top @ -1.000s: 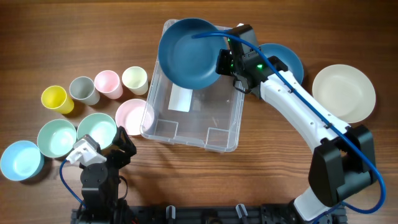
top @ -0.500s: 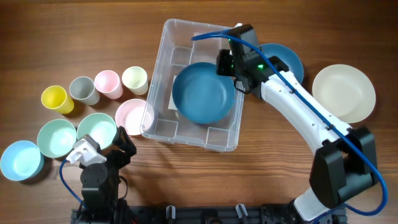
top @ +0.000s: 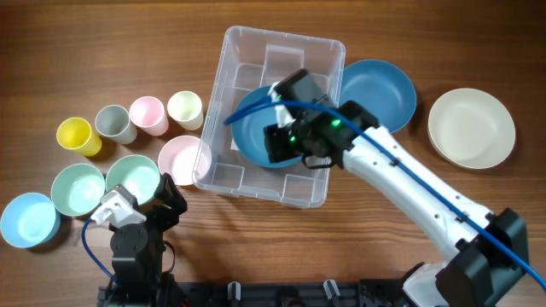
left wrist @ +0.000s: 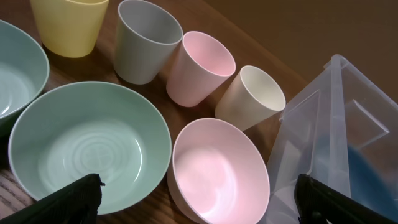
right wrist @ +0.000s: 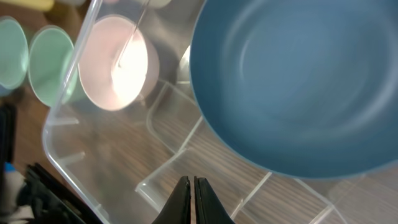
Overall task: Pack container
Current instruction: 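Release the dark blue bowl and withdraw the right gripper rightward, then move the right gripper to the cream bowl's rim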
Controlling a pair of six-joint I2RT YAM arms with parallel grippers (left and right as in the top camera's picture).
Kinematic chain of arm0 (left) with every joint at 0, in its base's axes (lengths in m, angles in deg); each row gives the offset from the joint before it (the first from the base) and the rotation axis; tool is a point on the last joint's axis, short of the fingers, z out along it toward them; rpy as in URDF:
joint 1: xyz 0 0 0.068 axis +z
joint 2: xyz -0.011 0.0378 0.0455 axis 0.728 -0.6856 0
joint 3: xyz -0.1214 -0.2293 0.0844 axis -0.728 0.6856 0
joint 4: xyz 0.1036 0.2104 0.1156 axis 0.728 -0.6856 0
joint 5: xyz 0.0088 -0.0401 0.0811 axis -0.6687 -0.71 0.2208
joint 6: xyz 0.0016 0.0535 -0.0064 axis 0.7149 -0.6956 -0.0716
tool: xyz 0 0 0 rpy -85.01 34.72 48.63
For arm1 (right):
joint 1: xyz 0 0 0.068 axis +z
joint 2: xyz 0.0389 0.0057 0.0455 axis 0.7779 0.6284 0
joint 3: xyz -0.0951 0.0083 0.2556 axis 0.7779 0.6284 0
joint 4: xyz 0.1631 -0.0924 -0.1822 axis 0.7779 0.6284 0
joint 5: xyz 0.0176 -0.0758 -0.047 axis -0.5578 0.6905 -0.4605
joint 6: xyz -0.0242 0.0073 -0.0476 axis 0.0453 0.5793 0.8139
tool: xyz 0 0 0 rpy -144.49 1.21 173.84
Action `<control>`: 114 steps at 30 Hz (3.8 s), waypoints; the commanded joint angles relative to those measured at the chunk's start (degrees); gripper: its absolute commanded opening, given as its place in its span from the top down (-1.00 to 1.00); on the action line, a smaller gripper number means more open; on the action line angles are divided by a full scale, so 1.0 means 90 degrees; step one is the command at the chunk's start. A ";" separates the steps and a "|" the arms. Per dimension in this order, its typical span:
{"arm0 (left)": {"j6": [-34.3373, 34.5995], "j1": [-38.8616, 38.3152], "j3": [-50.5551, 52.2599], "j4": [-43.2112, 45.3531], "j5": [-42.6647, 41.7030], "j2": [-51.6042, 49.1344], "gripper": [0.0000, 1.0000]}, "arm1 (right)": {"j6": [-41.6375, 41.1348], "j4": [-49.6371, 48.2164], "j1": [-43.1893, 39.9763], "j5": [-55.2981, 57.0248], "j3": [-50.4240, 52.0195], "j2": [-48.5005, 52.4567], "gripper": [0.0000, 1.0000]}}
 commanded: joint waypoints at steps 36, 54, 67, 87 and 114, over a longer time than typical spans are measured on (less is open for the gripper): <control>-0.0049 0.0053 0.0039 0.0022 -0.0056 0.0046 -1.00 | 0.1025 0.0721 -0.0758 0.0078 -0.1452 0.2011 0.70; -0.0049 0.0053 0.0039 0.0022 -0.0056 0.0046 -1.00 | -0.0639 0.3203 0.0452 0.2259 -0.1399 -0.0119 0.45; -0.0049 0.0053 0.0039 0.0019 -0.0056 0.0046 -0.99 | -0.1287 0.2659 0.0338 0.2402 0.0352 -0.0153 0.22; -0.0049 0.0053 0.0039 0.0022 -0.0056 0.0046 -0.99 | -0.1100 0.0959 0.0121 0.2329 0.0051 -0.1355 -0.19; -0.0049 0.0053 0.0039 0.0022 -0.0056 0.0046 -1.00 | -0.2453 0.0750 -0.8264 0.1955 0.1821 -0.0838 -0.61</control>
